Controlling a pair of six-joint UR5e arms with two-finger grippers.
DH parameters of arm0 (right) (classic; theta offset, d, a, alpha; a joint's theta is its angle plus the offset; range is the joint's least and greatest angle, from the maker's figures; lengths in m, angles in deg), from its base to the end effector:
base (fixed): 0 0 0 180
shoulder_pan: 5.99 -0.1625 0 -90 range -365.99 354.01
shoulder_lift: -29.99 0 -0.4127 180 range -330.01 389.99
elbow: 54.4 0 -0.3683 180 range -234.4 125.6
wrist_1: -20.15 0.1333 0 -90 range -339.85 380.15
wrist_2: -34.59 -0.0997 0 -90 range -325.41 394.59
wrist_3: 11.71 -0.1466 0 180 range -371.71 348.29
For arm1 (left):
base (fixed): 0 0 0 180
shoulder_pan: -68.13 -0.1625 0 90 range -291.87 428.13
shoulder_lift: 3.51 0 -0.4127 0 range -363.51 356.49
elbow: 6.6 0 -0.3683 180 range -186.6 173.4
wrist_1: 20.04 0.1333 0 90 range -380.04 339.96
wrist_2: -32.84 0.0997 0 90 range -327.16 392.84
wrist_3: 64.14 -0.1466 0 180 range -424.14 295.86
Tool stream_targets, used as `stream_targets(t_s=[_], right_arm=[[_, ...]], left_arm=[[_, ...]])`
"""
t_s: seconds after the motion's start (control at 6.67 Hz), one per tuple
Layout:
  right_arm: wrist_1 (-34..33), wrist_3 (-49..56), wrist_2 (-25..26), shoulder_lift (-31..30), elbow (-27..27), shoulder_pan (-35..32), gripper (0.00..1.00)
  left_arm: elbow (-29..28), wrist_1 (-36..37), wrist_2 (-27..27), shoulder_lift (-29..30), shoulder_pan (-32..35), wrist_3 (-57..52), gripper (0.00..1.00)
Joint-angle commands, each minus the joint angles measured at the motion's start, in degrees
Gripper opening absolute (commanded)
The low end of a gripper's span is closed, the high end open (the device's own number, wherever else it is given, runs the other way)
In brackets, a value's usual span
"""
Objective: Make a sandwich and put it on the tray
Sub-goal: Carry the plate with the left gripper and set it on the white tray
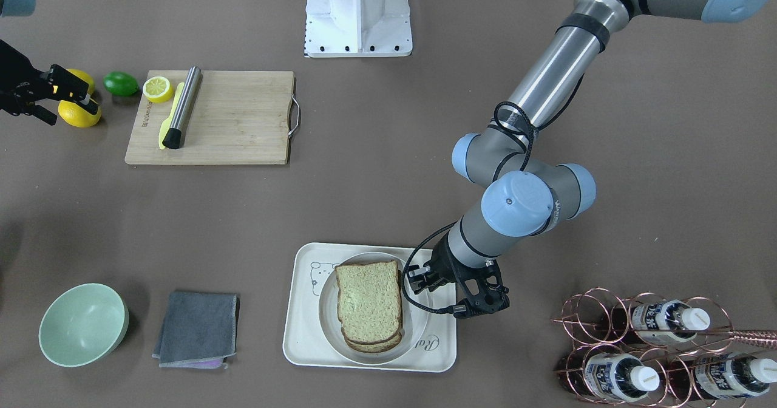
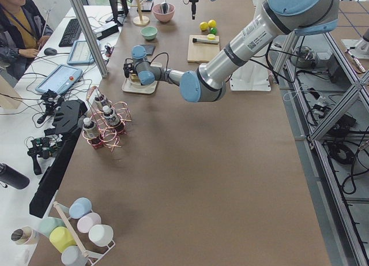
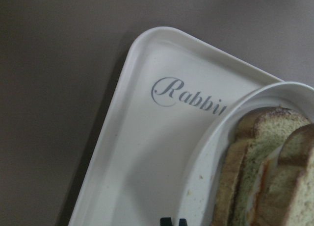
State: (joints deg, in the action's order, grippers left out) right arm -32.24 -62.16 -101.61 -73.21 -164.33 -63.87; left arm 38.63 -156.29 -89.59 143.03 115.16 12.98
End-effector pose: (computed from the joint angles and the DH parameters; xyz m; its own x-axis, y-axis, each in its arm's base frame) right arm -0.1967 -0.3650 0.5240 0.4957 -0.0393 0.8676 -0.0031 0.9989 0.0470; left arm 0.5480 -0.6685 0.2959 0.4205 -0.1753 -0.8902 0.2193 0.9717 -0.0878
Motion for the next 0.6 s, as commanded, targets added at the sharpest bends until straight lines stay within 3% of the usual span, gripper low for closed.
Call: stream_targets(t_s=[0.0,0.15,0.3,0.45], right_arm=[[0.0,0.1,0.0,0.4,0.0,-0.1,1.00],[0.0,0.1,0.4,0.2,-0.3,-1.1,1.00],[-0.1,2.3,0.2,-0.1,0.0,-4.0,1.00],[-0.4,5.7,-0.5,-0.2,1.2,-7.4,1.00]], left_arm=[[2.5,-0.2,0.3,-0.2,1.2,0.2,0.83],[7.4,2.9,0.1,-1.2,3.0,0.1,0.89],[18.8,12.3,-0.4,-7.6,4.5,-5.0,0.90],[30.8,27.6,-3.8,-13.2,7.8,-19.3,0.91]])
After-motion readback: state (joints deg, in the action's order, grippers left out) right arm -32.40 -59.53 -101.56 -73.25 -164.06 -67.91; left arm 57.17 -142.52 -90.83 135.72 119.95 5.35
